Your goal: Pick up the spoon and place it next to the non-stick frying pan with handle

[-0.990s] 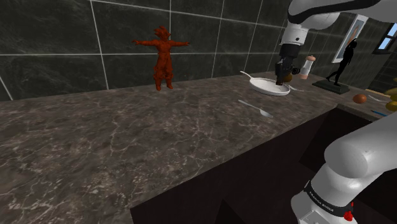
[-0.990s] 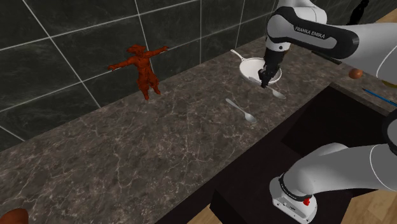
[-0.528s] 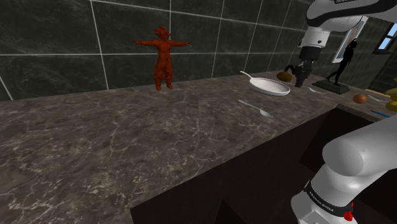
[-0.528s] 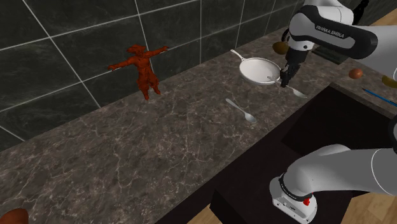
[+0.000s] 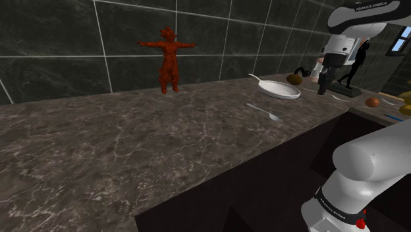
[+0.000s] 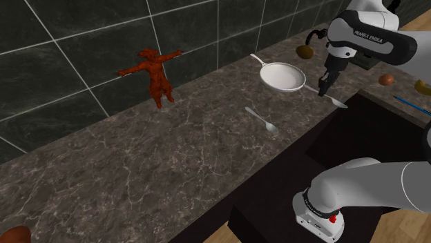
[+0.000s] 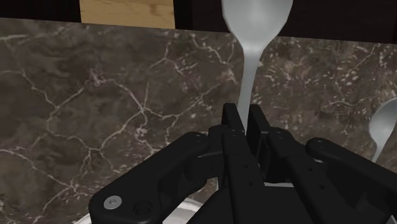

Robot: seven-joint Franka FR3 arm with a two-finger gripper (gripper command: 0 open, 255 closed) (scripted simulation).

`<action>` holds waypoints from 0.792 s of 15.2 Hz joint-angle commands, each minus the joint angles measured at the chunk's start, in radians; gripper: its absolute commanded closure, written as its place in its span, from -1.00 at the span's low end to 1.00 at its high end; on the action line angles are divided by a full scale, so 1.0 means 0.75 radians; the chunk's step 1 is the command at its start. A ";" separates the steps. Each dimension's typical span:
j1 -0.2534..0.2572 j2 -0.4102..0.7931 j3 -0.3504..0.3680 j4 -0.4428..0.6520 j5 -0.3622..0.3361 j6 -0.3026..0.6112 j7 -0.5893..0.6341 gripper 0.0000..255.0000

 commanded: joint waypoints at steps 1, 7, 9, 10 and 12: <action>-0.002 0.000 -0.005 -0.036 -0.004 0.037 -0.003 1.00; -0.006 0.005 -0.017 -0.139 -0.010 0.145 -0.005 1.00; -0.007 0.010 -0.022 -0.171 -0.012 0.181 -0.007 1.00; -0.008 0.012 -0.024 -0.187 -0.013 0.200 -0.007 1.00; -0.009 0.019 -0.029 -0.218 -0.015 0.237 -0.009 1.00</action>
